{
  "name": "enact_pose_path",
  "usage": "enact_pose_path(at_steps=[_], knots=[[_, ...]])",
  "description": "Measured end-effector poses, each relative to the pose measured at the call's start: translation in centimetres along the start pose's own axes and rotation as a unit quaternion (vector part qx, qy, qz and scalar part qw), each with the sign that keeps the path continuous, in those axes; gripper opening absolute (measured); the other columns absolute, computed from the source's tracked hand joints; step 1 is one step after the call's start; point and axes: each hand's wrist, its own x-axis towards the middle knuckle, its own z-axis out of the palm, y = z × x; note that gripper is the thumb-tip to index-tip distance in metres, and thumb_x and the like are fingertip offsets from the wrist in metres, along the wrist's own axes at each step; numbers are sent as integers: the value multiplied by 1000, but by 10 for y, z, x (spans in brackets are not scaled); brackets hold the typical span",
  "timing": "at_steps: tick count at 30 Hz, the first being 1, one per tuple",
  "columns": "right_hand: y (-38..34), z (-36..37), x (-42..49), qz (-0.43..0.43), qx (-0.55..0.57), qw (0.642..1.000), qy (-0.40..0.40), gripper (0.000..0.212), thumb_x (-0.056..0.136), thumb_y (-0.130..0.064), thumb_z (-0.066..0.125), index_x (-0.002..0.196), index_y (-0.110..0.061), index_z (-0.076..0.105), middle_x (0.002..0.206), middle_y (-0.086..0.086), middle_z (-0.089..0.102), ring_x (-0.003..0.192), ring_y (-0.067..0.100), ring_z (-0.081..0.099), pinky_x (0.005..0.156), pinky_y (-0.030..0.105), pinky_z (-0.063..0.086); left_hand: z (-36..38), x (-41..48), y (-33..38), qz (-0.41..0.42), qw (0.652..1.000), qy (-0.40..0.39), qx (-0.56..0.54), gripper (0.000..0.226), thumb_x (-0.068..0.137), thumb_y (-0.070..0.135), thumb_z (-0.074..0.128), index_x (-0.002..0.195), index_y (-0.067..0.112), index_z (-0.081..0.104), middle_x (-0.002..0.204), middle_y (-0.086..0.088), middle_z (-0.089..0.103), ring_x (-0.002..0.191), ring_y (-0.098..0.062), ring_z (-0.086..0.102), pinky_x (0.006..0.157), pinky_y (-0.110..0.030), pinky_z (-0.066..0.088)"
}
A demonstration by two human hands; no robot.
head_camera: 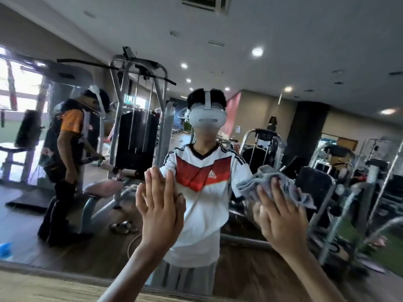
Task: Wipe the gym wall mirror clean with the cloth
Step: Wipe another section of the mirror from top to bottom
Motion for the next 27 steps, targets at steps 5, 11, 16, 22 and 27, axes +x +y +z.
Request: enact_pose_path(at_steps=[5,11,16,22,27], knots=[[33,-11,81,340,60,931,116,53,103,-25,29,153,-8,35,161,18,24,151,29,22,121,52,22,10,-3,39,46,998,-29,-29,62,101,27,38,156,4,20,164,-24,3,154,-35,0,122,-56,4],[10,4,-3,-22,6,1000,18,54,99,-26,45,152,-19,40,160,9,31,149,20,29,108,44,38,24,-25,82,94,990,-87,-54,58,102,19,33,157,8,22,164,-27,7,154,-36,4,121,-59,5],[69,-5,-118,272,23,961,35,50,99,-20,37,148,-8,44,156,20,33,143,31,35,102,55,44,35,-47,100,143,983,-105,-52,59,96,11,46,153,4,33,163,-27,9,154,-35,6,115,-66,16],[70,-6,-27,495,73,850,164,53,100,-20,33,149,-1,42,158,23,28,149,34,25,120,41,25,49,-62,127,140,984,-102,-51,58,98,12,47,154,7,32,163,-27,10,154,-35,1,115,-67,13],[31,7,-88,139,33,989,47,49,98,-19,48,147,-16,46,157,12,35,142,27,42,112,44,36,55,-70,131,153,981,-96,-76,59,99,10,49,155,8,30,164,-23,8,154,-33,3,117,-64,7]])
